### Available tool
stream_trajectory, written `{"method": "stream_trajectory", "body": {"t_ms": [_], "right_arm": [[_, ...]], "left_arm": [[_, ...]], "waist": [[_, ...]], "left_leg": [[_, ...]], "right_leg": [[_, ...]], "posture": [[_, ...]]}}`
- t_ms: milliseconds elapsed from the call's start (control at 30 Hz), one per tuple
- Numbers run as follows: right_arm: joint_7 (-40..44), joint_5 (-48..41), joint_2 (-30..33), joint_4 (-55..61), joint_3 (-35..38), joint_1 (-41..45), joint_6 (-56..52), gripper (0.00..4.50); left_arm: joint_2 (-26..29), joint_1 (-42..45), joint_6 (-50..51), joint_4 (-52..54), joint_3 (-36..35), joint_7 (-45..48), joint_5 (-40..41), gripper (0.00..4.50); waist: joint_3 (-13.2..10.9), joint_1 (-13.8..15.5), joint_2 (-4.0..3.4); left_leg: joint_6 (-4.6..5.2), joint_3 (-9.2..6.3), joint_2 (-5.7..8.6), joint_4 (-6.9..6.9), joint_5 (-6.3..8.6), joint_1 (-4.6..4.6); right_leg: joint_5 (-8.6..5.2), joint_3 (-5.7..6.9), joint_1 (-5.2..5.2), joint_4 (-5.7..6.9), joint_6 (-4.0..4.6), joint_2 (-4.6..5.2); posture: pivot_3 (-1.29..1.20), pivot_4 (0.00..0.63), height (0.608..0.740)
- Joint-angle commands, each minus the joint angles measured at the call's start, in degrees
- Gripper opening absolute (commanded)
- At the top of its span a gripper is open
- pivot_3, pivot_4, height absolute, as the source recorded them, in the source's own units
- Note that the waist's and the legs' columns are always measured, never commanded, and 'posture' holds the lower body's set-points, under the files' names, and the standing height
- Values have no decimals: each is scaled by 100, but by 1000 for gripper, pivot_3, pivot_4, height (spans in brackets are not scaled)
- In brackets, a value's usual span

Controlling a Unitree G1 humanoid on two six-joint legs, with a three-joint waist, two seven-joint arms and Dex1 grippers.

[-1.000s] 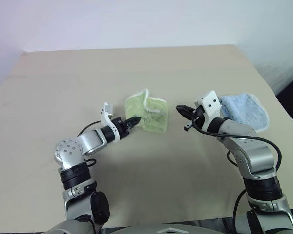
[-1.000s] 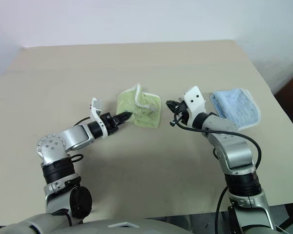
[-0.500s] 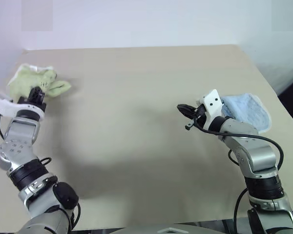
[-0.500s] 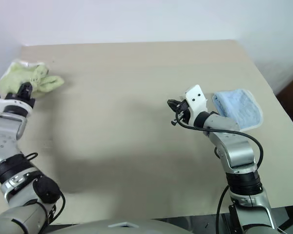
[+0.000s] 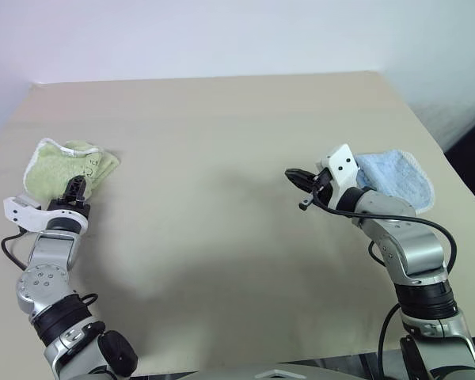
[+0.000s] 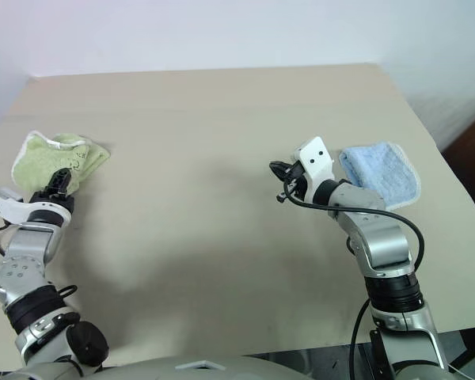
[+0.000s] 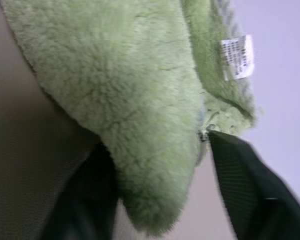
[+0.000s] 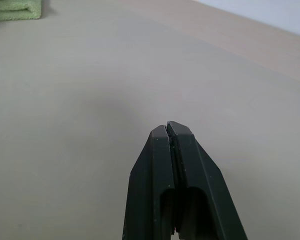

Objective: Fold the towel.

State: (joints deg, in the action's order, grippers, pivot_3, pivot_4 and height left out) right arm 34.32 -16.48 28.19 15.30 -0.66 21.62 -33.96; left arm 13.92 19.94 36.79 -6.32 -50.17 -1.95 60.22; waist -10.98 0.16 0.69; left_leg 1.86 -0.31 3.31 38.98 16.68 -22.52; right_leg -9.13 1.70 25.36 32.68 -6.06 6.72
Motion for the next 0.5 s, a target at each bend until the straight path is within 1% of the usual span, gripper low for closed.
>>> {"method": "stream_trajectory", "body": {"t_ms": [33, 100, 233, 333, 367, 433, 500], "right_arm": [[28, -5, 67, 79, 78, 141, 123, 0], [30, -4, 70, 81, 82, 138, 122, 0], [22, -4, 74, 93, 94, 121, 120, 0], [-1, -17, 59, 79, 114, 143, 101, 0], [-1, -20, 55, 70, 117, 147, 104, 0], [-10, -6, 40, 35, 100, 155, 121, 0], [-27, 5, 48, 9, 114, 120, 120, 0]], "left_arm": [[151, -180, 58, 200, -56, 102, 371, 3983], [212, -313, 157, 280, 17, 170, 480, 4478], [270, -834, 489, 574, 240, 265, 671, 4478], [299, -1564, 1015, 1151, 814, 766, 805, 4478], [339, -1754, 1044, 1399, 1093, 1003, 696, 4478], [376, -1791, 977, 1599, 1445, 1158, 527, 4478], [548, -1667, 815, 1815, 2017, 1372, 25, 4478]], "waist": [[0, -3, 0], [0, -7, 0], [0, -9, 0], [1, -53, -2], [1, -70, -5], [1, -41, -7], [1, 68, -7]], "left_leg": [[0, 0, 0, 0, 0, 0], [0, 0, 0, -1, 0, 0], [1, 0, 0, -1, 1, 0], [2, 0, 0, -5, 3, -1], [3, 0, -1, -9, 4, -1], [6, 1, 0, -13, 6, -1], [5, -1, -1, -12, 5, -1]], "right_leg": [[0, 0, 0, 0, 0, 0], [0, 0, 1, -1, 0, 0], [0, -1, 0, -2, 1, 2], [-1, -1, 0, -8, 2, 2], [-1, -1, -1, -15, 2, 3], [-9, -1, -2, -25, 17, 6], [-13, 2, -5, -30, 23, 6]], "posture": [[0, 150, 728], [0, 150, 728], [0, 150, 728], [0, 150, 728], [0, 150, 728], [0, 150, 728], [0, 150, 728]]}}
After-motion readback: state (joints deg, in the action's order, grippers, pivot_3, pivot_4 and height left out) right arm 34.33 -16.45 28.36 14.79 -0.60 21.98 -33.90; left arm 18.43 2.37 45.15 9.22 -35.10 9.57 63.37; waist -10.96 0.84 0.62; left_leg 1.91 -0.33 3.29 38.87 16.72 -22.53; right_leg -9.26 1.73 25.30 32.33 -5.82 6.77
